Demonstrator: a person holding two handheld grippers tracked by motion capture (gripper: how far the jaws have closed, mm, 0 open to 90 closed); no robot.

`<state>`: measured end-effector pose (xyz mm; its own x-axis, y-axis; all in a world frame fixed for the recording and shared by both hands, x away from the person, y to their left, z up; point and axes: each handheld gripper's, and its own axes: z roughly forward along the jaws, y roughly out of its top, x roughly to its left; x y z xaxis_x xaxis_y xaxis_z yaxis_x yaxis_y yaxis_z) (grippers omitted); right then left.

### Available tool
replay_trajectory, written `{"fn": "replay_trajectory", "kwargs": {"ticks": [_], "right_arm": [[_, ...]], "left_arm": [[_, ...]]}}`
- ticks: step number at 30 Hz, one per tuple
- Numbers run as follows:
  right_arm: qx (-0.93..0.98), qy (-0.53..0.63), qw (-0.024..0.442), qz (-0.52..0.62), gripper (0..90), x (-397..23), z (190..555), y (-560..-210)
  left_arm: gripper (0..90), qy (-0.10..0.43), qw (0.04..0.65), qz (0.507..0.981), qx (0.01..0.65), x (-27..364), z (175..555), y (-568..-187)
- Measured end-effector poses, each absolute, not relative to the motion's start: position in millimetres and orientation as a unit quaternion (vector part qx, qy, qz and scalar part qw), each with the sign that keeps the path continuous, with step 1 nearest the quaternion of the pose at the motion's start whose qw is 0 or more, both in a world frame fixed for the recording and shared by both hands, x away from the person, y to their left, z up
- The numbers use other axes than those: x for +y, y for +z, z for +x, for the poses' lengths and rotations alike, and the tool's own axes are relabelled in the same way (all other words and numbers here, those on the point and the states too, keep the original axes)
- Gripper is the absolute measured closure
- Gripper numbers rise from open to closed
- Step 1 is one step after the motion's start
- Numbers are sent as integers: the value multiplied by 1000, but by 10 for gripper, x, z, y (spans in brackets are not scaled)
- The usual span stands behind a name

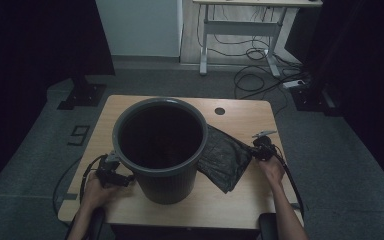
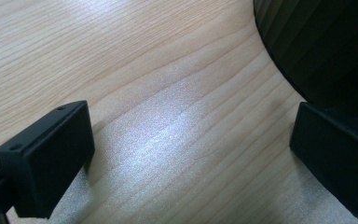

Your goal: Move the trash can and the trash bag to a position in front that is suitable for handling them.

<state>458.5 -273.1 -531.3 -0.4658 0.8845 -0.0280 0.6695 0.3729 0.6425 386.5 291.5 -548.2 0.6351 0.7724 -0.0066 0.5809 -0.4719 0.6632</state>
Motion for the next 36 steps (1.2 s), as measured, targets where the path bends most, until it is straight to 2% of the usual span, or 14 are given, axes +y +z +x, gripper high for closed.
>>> {"fn": "replay_trajectory", "kwargs": {"ticks": [4, 11, 12, 15, 16, 19, 21, 23, 27, 28, 32, 36], "right_arm": [[816, 277, 196, 468, 888, -2711, 4215, -5307], [831, 272, 179, 450, 886, -2727, 3499, -5332], [832, 271, 179, 449, 862, -2735, 3435, -5307], [825, 276, 189, 455, 637, -2762, 3431, -5167], [820, 280, 196, 460, 572, -2760, 3488, -5119], [818, 273, 206, 463, 465, -2702, 3782, -5052], [819, 279, 191, 463, 475, -2628, 4008, -5095], [818, 293, 162, 467, 537, -2574, 4189, -5186], [814, 290, 159, 478, 819, -2551, 4278, -5342], [810, 299, 153, 480, 852, -2559, 4242, -5354], [830, 278, 160, 457, 877, -2508, 3940, -5328], [851, 276, 132, 427, 847, -2412, 3519, -5304]], "left_arm": [[0, 149, 322, 844, 401, 2913, 3863, -5483], [0, 149, 322, 844, 402, 2911, 3863, -5482], [0, 150, 322, 844, 402, 2911, 3864, -5482], [0, 149, 322, 845, 401, 2909, 3868, -5481], [0, 150, 322, 844, 402, 2905, 3870, -5483], [0, 150, 322, 844, 402, 2903, 3872, -5483], [0, 150, 322, 844, 402, 2904, 3872, -5483], [0, 150, 322, 844, 402, 2904, 3872, -5483], [0, 150, 322, 844, 402, 2903, 3869, -5483], [0, 150, 322, 844, 402, 2903, 3869, -5483], [0, 150, 321, 844, 402, 2903, 3869, -5482], [0, 151, 322, 844, 403, 2899, 3867, -5483]]}}
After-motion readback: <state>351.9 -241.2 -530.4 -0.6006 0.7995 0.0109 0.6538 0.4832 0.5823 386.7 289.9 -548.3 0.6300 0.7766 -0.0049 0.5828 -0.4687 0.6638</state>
